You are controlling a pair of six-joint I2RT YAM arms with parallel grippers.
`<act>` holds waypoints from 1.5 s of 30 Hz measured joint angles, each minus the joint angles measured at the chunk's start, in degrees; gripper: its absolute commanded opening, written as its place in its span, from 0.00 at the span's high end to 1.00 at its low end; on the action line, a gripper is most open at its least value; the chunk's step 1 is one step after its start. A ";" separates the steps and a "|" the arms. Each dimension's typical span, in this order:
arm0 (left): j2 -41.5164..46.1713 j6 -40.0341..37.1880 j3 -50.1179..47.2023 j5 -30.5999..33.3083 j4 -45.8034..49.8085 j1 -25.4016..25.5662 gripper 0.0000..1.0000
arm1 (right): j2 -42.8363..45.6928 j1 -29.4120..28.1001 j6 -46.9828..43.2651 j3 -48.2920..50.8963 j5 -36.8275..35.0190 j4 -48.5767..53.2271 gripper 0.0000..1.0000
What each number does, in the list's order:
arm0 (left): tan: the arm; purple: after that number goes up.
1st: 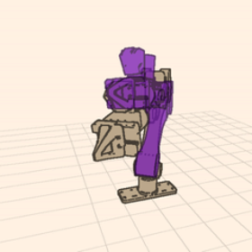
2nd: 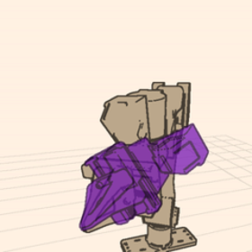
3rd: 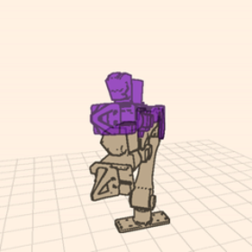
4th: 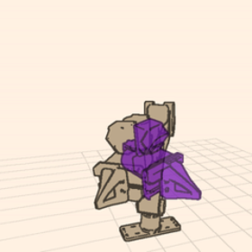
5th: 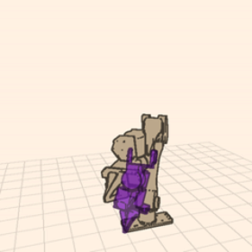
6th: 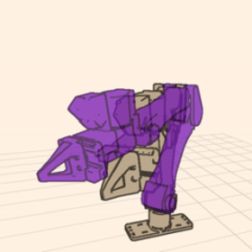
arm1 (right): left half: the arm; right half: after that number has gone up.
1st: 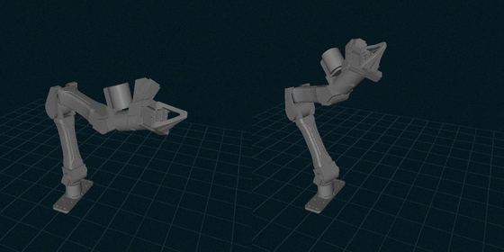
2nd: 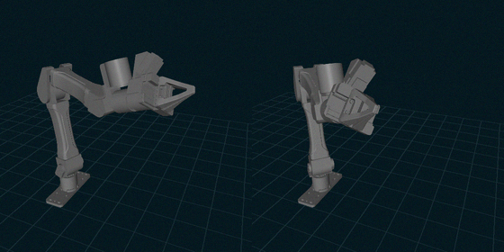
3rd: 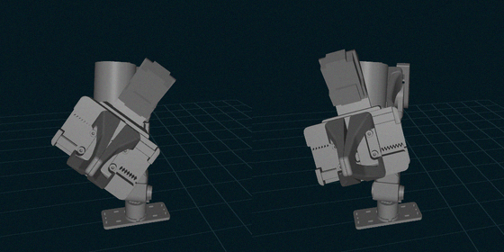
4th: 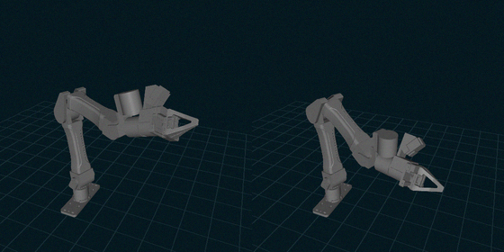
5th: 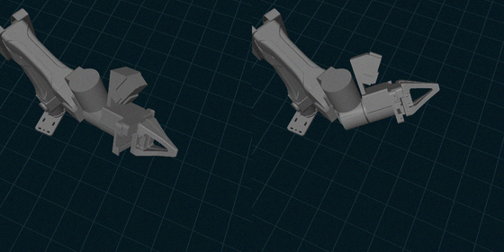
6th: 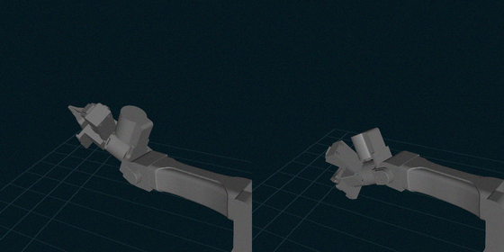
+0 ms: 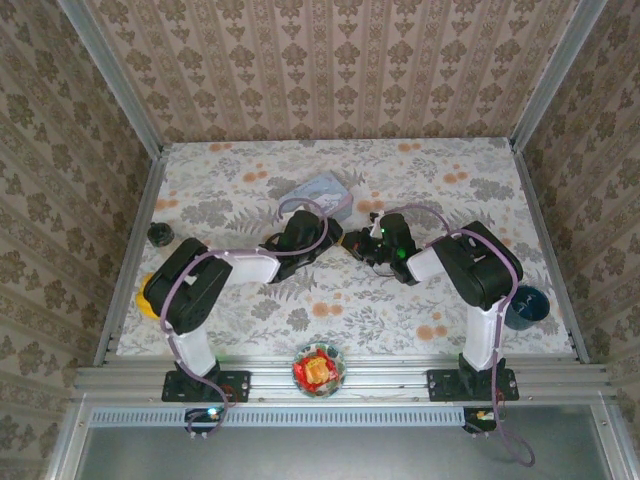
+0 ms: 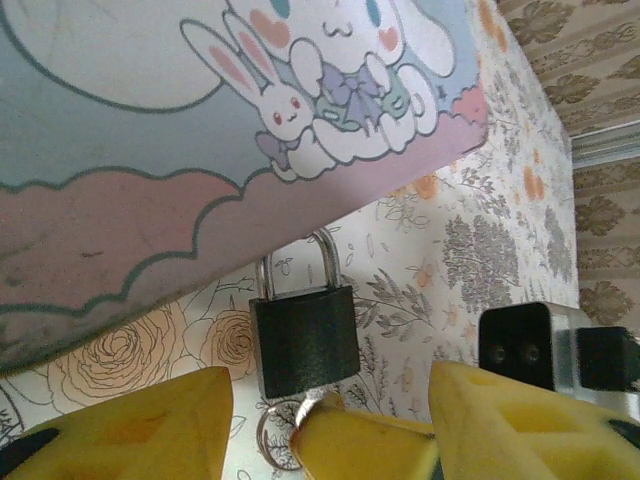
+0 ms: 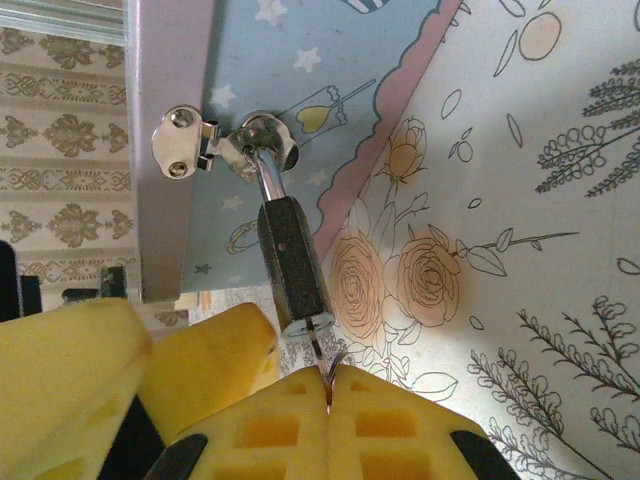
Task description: Unlock a padlock with a key
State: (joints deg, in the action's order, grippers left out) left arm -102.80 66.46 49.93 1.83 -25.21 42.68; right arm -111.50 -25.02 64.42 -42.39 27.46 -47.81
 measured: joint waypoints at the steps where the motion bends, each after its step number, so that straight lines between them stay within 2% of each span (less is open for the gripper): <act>1: -0.26 0.02 0.22 0.20 0.04 0.00 0.42 | 0.00 0.00 0.11 0.00 0.02 -0.02 1.00; 9: -2.03 0.13 2.03 2.49 0.81 -0.11 0.38 | -0.81 0.00 0.35 -0.04 0.07 -0.96 1.00; 26: -9.64 -0.59 4.98 2.71 -4.48 -1.09 0.46 | -1.97 0.00 0.76 -1.70 0.22 -1.77 1.00; 29: -10.56 -0.70 5.46 2.62 -5.77 -1.09 0.53 | -2.51 0.00 0.76 -2.03 0.22 -1.84 1.00; 33: -12.28 -0.55 5.62 2.05 -9.62 -1.09 0.70 | -2.86 0.00 0.76 -2.16 0.13 -1.81 1.00; 39: -12.81 -0.55 5.55 1.51 -12.59 -1.46 0.84 | -2.91 0.48 1.42 -2.25 -0.63 -2.16 1.00; 44: -12.81 -0.52 4.46 1.40 -14.29 -1.51 1.00 | -2.91 0.42 1.86 -2.25 -0.70 -2.14 1.00; 45: -12.81 -0.52 4.31 1.38 -14.49 -1.51 1.00 | -2.91 0.35 1.90 -2.25 -0.70 -2.12 1.00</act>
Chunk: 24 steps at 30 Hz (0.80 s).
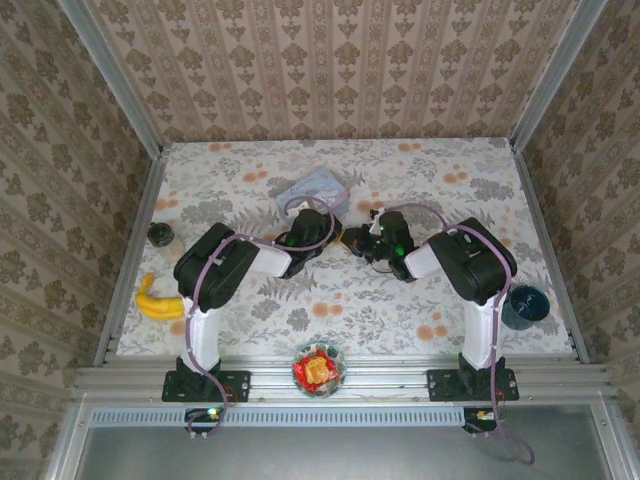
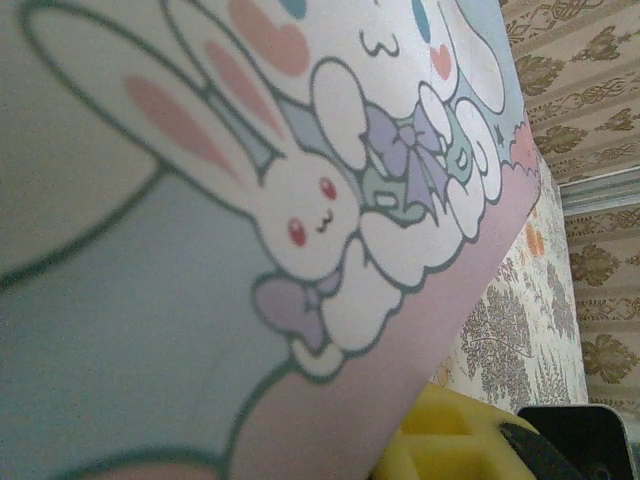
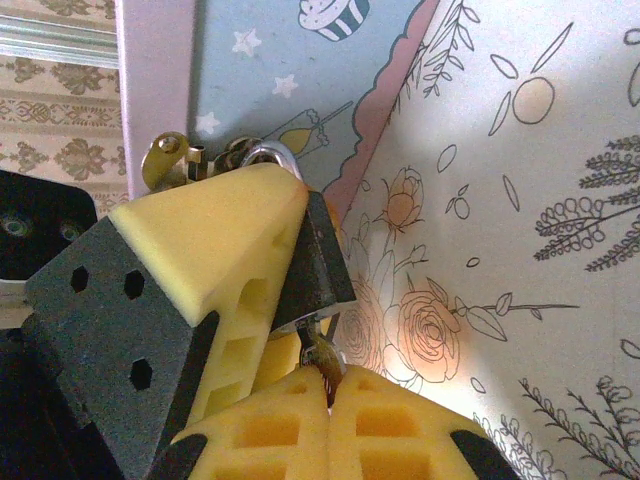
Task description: Unlock a padlock with a key
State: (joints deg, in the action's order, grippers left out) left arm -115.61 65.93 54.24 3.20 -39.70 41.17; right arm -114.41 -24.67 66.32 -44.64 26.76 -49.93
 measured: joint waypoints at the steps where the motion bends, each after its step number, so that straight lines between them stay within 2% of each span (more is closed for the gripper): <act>1: 0.00 -0.02 -0.24 0.00 -0.31 0.04 1.00 | 0.00 -0.02 0.11 0.00 0.00 0.00 1.00; 6: 0.26 -0.07 -1.62 -0.17 -1.57 0.42 1.00 | 0.15 -0.02 0.98 0.96 0.02 -0.33 0.99; 10: 1.40 -0.17 -3.78 -0.92 -3.10 1.81 1.00 | 2.99 -0.24 1.20 4.33 -0.20 -0.11 0.94; 12: 2.47 -0.20 -4.76 -1.29 -2.99 2.89 1.00 | 5.44 -0.37 1.07 6.32 -0.46 1.22 0.88; 15: 4.22 -0.17 -6.08 -1.66 -2.27 4.74 1.00 | 10.25 -1.11 -0.48 8.79 -1.46 5.70 0.76; 21: 7.43 1.01 -8.74 -2.89 -1.81 6.86 1.00 | 19.87 -3.13 -6.05 11.32 -6.36 18.43 0.60; 24: 7.48 2.43 -10.32 -3.96 -2.56 7.56 1.00 | 24.28 -3.89 -8.68 11.91 -9.18 24.20 0.58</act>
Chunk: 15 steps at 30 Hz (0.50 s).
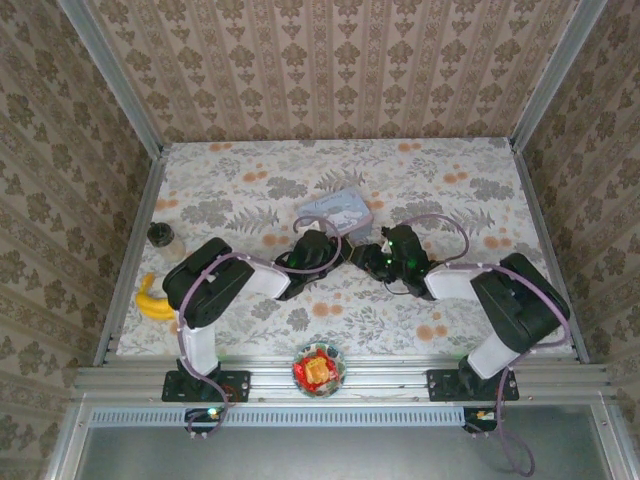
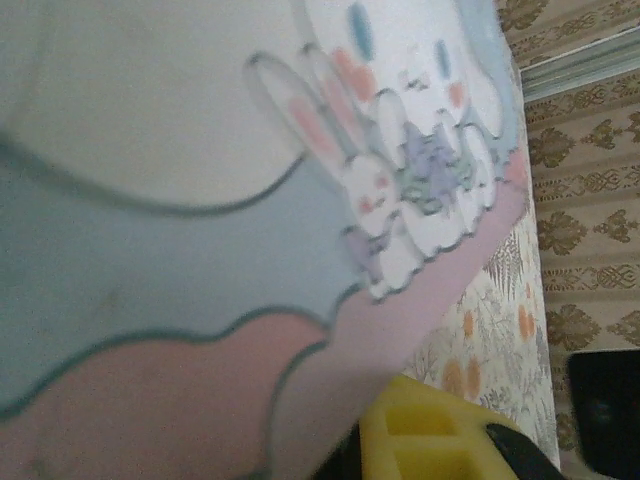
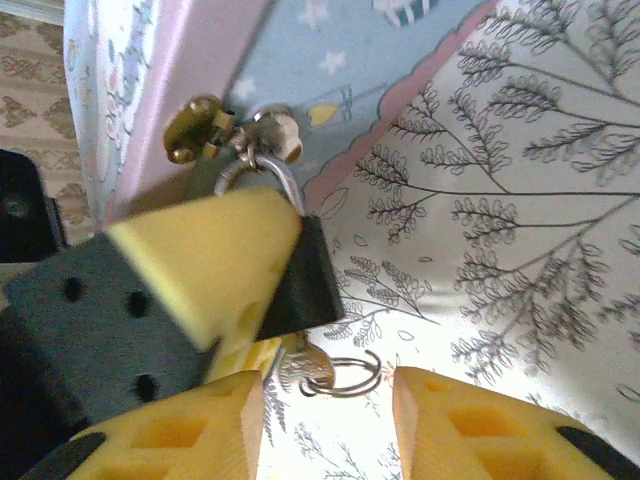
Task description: Unlock a padlock with a key
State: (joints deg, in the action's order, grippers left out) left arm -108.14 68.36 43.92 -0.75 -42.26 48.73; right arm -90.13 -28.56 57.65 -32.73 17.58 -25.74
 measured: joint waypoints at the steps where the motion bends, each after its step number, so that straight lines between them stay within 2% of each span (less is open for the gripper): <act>1: 0.00 0.61 -0.50 -0.52 -0.44 0.22 1.00 | 1.53 -0.26 -0.94 0.35 -0.90 1.36 0.58; 4: -0.07 1.86 -1.31 -1.55 -1.36 0.79 1.00 | 6.08 -1.01 -3.91 1.14 -3.32 4.87 0.61; 10: -0.04 3.34 -1.55 -3.08 -2.38 0.63 1.00 | 13.77 -3.82 -11.45 1.18 -9.70 13.29 0.71; 15: 1.03 4.52 -1.55 -5.57 -0.52 -0.42 1.00 | 16.46 -6.56 -17.75 1.18 -15.17 19.06 0.72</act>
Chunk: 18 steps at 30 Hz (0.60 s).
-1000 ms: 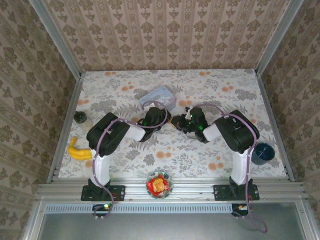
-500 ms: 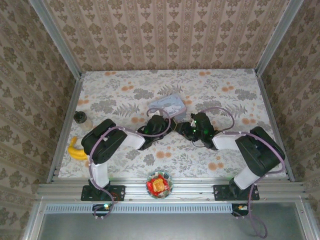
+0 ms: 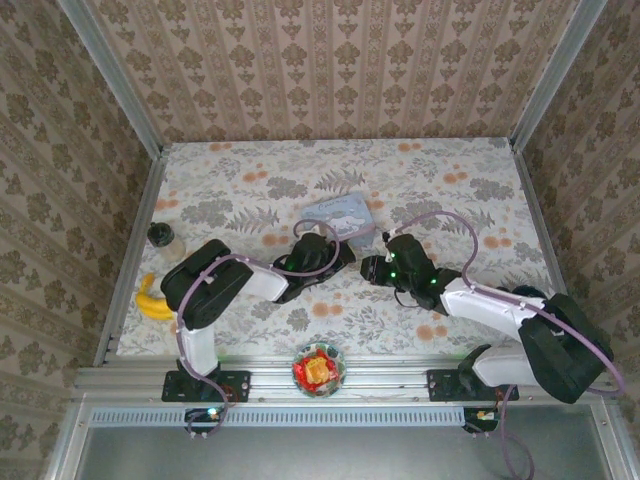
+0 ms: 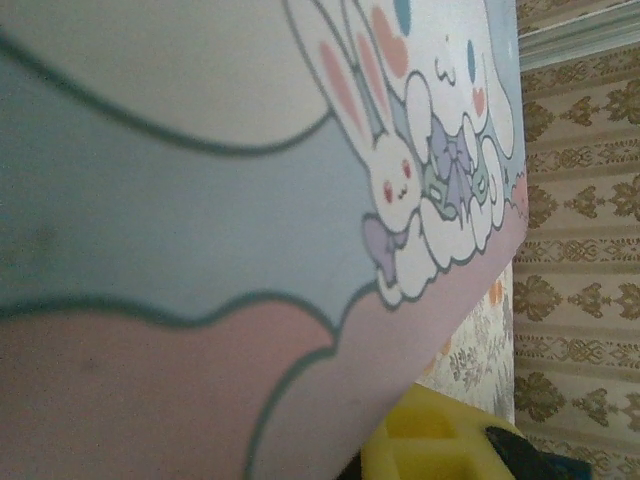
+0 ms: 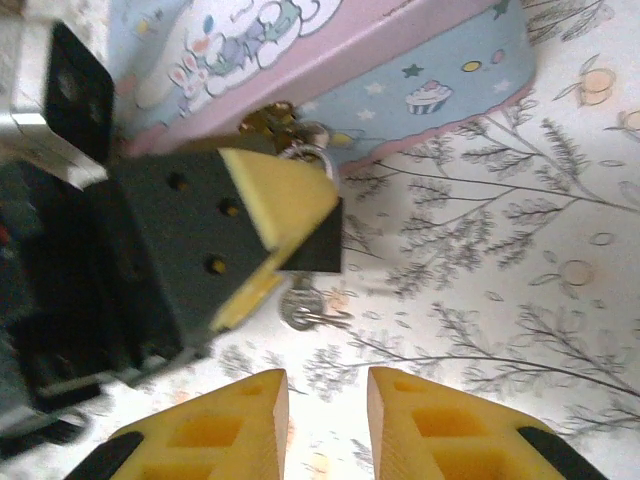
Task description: Unlock a padlock with a key
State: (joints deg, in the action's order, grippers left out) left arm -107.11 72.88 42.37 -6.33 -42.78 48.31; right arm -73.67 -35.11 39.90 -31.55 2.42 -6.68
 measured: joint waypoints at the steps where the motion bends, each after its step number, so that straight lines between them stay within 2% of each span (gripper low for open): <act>1: 0.33 0.70 0.00 -1.05 1.27 -0.42 1.00 | 0.26 -0.79 -1.62 0.00 -1.42 1.25 0.72; 9: 2.23 1.97 3.02 -6.27 11.15 -1.40 1.00 | 0.17 -6.84 -11.56 -2.95 -9.97 7.48 0.72; 18: 2.49 2.14 3.91 -8.52 13.22 -2.03 1.00 | -6.86 -13.05 -20.11 -10.99 -18.03 10.56 0.76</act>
State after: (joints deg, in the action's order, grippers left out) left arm -104.62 75.02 46.28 -14.85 -29.56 46.28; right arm -80.53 -48.16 19.79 -42.54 -15.62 3.88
